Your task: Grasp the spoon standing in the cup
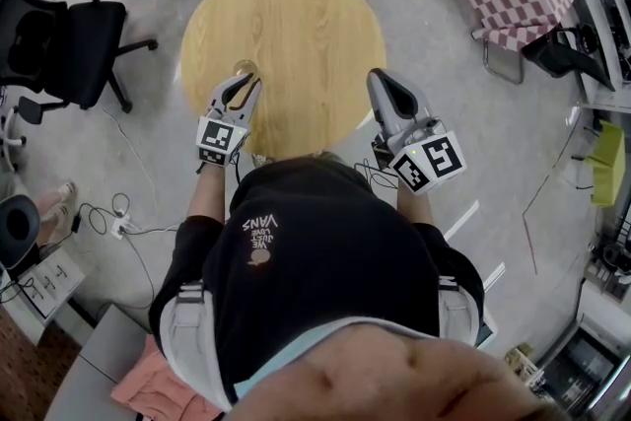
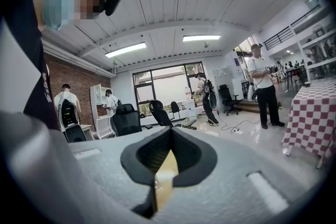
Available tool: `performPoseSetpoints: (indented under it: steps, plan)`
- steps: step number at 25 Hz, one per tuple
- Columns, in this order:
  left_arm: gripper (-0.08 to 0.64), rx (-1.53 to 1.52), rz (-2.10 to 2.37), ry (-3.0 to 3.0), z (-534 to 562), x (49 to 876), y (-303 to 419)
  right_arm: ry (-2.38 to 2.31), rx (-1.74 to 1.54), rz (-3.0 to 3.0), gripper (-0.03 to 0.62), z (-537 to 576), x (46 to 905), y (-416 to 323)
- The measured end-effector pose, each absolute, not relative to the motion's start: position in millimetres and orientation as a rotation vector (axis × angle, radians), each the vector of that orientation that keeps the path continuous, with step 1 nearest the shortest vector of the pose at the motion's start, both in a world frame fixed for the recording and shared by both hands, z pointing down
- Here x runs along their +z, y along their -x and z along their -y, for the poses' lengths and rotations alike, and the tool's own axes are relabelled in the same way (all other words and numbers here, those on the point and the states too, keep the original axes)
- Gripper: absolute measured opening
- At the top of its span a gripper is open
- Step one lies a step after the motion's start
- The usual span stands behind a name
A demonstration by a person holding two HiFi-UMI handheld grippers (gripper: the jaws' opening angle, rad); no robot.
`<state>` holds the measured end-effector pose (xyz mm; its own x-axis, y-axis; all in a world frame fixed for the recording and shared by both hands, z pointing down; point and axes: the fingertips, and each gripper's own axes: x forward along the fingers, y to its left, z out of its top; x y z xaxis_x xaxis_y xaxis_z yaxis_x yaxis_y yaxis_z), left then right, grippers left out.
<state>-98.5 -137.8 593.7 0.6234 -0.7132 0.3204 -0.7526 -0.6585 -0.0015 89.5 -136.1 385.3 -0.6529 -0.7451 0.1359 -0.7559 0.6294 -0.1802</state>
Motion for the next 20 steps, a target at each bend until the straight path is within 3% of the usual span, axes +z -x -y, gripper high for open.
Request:
performPoseSetpoints:
  steps: [20]
  plan:
    - [0.012, 0.448, 1.257, -2.736, 144.3, 592.5, 100.1, -1.291, 0.352, 2.777, -0.003, 137.8, 389.7, -91.2]
